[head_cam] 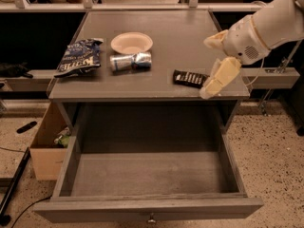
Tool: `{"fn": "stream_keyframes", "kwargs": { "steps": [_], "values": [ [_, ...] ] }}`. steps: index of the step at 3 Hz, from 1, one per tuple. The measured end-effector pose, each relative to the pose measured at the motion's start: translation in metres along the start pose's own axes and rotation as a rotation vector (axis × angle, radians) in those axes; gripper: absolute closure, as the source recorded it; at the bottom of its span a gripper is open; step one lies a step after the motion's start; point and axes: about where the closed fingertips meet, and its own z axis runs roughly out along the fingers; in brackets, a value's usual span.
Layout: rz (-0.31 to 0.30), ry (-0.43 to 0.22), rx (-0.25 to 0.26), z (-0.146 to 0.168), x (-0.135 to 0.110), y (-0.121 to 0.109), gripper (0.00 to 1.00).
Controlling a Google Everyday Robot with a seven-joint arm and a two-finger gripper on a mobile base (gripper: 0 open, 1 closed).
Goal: Place rxbar chocolate into top drawer
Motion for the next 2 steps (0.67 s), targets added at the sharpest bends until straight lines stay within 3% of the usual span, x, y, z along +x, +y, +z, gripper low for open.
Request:
{"fn": "stream_keyframes", "kwargs": {
  "steps": [2],
  "values": [
    [-0.013,0.086,-0.004,0.032,0.005,-0.024,0.00]
  ]
}}
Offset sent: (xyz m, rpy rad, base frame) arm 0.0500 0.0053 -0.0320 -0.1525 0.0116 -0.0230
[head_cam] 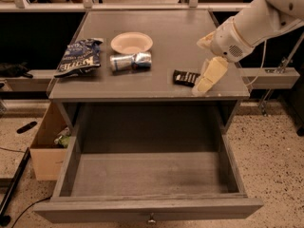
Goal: Place rxbar chocolate into top drawer
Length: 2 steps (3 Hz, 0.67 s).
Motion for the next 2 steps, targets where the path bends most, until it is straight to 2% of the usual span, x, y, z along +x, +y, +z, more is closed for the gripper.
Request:
{"fn": "stream_keyframes", "kwargs": {
  "steps": [1,2],
  "values": [
    [0.013,0.045,0.015,0.008,0.009,-0.013,0.00],
    [0.036,0.087,0.009,0.024,0.022,-0.022,0.00]
  ]
}}
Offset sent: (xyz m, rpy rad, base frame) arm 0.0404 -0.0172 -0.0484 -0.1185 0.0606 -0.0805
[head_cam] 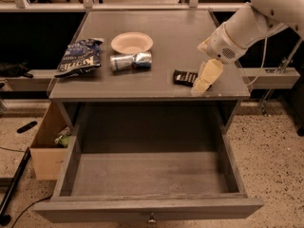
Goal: Place rxbar chocolate into top drawer
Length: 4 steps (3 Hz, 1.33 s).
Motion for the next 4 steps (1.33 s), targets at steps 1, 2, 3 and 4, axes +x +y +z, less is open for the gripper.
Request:
{"fn": "stream_keyframes", "kwargs": {
  "steps": [1,2,3,4],
  "values": [
    [0.026,0.034,0.000,0.012,0.017,-0.009,0.00],
    [0.014,0.067,0.006,0.023,0.025,-0.031,0.00],
    [0.013,0.079,-0.018,0.045,0.026,-0.035,0.00],
    [0.007,0.082,-0.032,0.052,0.025,-0.036,0.00]
  ]
}}
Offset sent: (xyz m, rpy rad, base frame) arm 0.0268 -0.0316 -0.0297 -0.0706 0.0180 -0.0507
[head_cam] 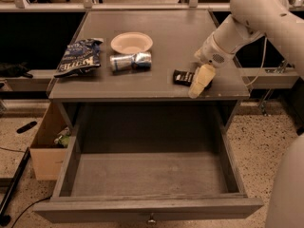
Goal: Place rxbar chocolate into top drawer
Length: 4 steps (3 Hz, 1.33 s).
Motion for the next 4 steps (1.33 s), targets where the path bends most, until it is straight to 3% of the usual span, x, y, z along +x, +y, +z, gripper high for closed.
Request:
{"fn": "stream_keyframes", "kwargs": {
  "steps": [1,4],
  "values": [
    [0.000,0.000,0.000,0.0000,0.0000,0.0000,0.19],
    [0.000,0.000,0.000,0.0001,0.0000,0.0000,0.89]
  ]
}}
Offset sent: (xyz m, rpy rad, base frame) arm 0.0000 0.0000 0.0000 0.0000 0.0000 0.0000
